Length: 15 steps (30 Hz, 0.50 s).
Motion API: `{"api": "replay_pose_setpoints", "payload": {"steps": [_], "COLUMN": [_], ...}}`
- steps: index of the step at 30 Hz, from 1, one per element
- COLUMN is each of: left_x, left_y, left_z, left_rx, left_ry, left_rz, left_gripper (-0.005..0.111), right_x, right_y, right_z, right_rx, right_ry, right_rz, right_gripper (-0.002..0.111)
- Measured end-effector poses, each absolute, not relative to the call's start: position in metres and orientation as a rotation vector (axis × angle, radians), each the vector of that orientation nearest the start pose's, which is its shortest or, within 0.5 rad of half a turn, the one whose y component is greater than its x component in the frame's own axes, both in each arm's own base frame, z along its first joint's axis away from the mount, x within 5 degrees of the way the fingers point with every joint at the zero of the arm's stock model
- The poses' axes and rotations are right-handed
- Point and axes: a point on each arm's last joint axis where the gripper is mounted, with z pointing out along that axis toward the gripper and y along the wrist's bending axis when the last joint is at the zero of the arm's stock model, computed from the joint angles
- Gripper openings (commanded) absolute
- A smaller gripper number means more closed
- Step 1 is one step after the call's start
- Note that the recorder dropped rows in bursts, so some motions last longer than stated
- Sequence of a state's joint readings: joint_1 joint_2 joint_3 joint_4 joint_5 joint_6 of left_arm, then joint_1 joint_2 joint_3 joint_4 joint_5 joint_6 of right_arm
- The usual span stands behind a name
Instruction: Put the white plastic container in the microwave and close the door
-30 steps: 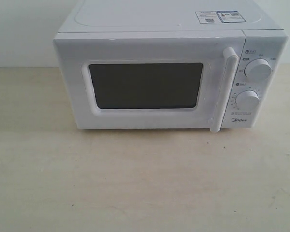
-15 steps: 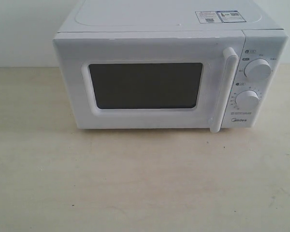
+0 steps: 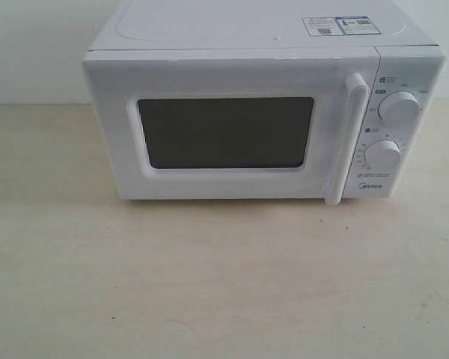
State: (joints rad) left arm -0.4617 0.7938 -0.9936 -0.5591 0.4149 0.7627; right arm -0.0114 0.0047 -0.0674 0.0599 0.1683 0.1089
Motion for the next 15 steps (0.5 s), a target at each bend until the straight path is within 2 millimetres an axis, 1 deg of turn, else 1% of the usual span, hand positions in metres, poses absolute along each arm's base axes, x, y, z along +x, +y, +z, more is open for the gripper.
{"api": "replay_pose_setpoints", "payload": {"steps": [3,9,15], "left_x": [0.128,0.128,0.128], "left_y": [-0.085,-0.085,-0.085], "left_z": [0.437,0.437,0.437], "left_rx": [0.722,0.722,0.722], "left_ry": [1.484,1.484,1.484], "left_rz": [-0.344,-0.344,-0.344], "left_gripper": [0.004,0.004,0.004], "right_x": [0.053,0.054,0.053], "right_y": [0.000,0.000,-0.001], "right_z": [0.212,0.185,0.183], "right_rx": [0.125,0.120,0.096], "right_ry": [1.664,1.810,1.833], "right_rz": [0.108,0.086,0.046], "right_gripper": [0.000,0.000,0.000]}}
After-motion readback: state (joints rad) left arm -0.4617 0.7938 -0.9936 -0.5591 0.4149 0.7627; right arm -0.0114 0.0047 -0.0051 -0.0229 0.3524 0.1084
